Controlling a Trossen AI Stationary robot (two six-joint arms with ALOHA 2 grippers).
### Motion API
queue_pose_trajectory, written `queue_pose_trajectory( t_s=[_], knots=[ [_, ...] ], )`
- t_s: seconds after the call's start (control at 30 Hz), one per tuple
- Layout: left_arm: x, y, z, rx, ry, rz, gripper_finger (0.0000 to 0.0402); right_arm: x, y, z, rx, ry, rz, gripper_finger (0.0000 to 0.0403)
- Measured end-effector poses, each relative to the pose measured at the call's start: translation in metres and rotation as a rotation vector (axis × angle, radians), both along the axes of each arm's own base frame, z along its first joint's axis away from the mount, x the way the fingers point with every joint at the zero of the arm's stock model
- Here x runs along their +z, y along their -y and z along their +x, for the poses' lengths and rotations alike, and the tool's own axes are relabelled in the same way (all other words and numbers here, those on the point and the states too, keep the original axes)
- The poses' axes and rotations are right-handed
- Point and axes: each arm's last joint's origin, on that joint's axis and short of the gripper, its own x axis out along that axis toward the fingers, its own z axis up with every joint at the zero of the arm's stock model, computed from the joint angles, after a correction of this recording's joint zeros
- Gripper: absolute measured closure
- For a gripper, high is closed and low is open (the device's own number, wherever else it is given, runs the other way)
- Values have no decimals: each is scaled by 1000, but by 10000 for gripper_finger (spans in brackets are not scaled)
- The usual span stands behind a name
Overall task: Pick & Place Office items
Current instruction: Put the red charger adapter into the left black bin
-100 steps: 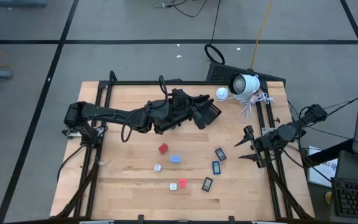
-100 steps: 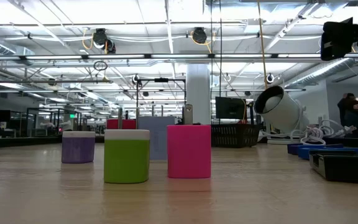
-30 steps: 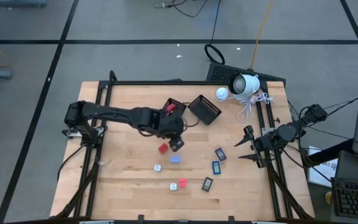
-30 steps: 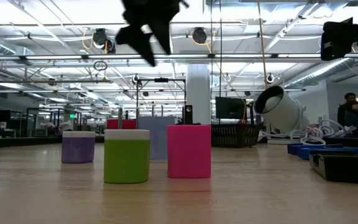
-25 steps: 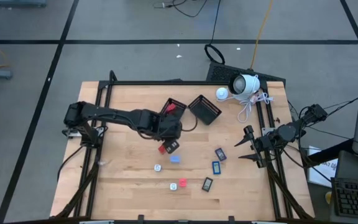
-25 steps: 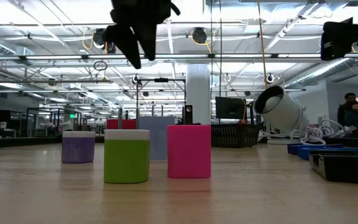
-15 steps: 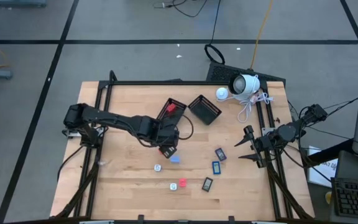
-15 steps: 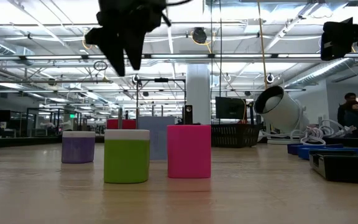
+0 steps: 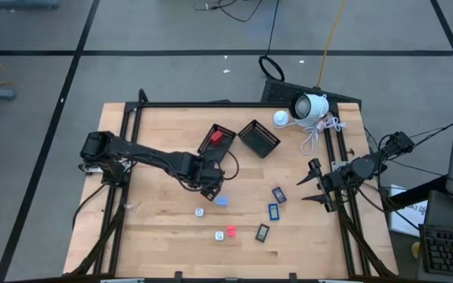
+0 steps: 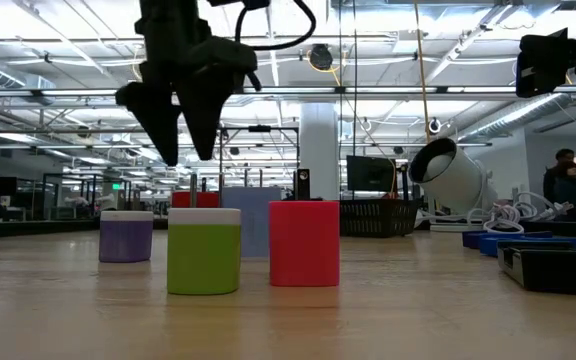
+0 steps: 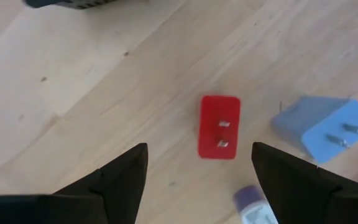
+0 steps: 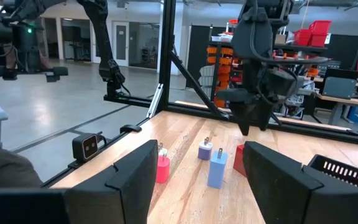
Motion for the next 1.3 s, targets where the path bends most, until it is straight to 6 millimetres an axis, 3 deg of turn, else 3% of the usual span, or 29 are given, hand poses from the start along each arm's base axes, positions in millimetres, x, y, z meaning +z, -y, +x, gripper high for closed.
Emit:
queue_pose_trajectory(
  t_s=[0.17, 0.57, 1.0, 1.3],
  knots=[
    [-13, 1, 5, -17, 78, -13, 119, 0, 0, 0, 0, 0, 0, 179],
    [-34, 4, -6, -35, 28, -6, 118, 0, 0, 0, 0, 0, 0, 179],
    [-37, 9, -6, -138, 37, 24, 142, 0, 0, 0, 0, 0, 0, 179],
    [-49, 10, 8, -211, 86, 40, 141, 0, 0, 0, 0, 0, 0, 179]
  ],
)
